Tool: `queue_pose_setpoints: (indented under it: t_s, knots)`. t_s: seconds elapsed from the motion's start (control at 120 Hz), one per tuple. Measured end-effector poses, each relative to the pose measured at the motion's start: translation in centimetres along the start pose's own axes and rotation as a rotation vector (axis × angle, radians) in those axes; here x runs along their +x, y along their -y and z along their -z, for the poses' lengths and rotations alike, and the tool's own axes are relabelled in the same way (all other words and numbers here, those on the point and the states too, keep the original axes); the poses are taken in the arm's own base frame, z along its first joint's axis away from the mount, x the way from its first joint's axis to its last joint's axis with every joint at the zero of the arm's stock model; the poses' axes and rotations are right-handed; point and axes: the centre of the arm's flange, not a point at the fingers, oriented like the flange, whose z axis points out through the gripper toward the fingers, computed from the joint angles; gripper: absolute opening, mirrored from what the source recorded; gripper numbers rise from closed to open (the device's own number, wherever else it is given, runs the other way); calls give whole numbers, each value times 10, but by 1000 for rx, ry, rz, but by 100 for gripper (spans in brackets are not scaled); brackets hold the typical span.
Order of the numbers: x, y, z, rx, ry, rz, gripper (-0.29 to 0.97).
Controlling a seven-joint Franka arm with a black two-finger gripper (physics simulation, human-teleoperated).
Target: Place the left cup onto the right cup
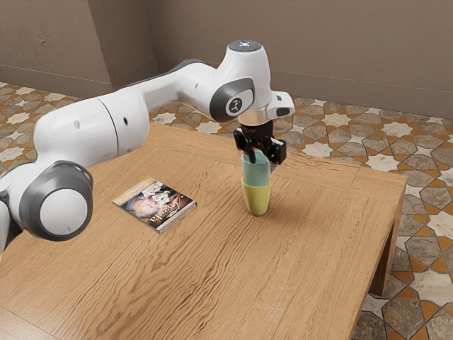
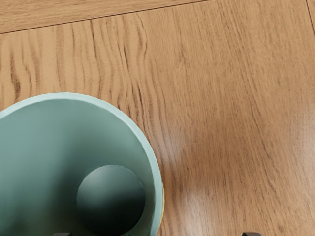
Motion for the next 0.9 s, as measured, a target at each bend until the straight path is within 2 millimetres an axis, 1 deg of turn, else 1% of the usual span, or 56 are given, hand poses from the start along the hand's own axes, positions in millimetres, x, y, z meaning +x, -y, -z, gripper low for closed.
queue_pose_setpoints:
  t_s: [0.108,0.233,0.342,0.383,0.467,0.558,0.617,0.658,0.733,0.833,0.9]
  knots:
    - [0,0,0,-1,-1,-2,54]
    - [0,0,1,-2,-3,-4,60]
    - [0,-5,14,-6,-20,-11,63]
    - [0,-6,24,-6,-33,-13,64]
    - [-2,-10,54,-4,-65,-19,65]
    - [-17,-20,92,-2,-79,-34,66]
    - [-30,-20,115,8,-81,-37,67]
    - [-38,-8,128,24,-78,-18,67]
    - [-59,23,144,44,-43,41,67]
    - [-103,61,176,70,-12,112,67]
    - [-131,90,209,87,-8,165,68]
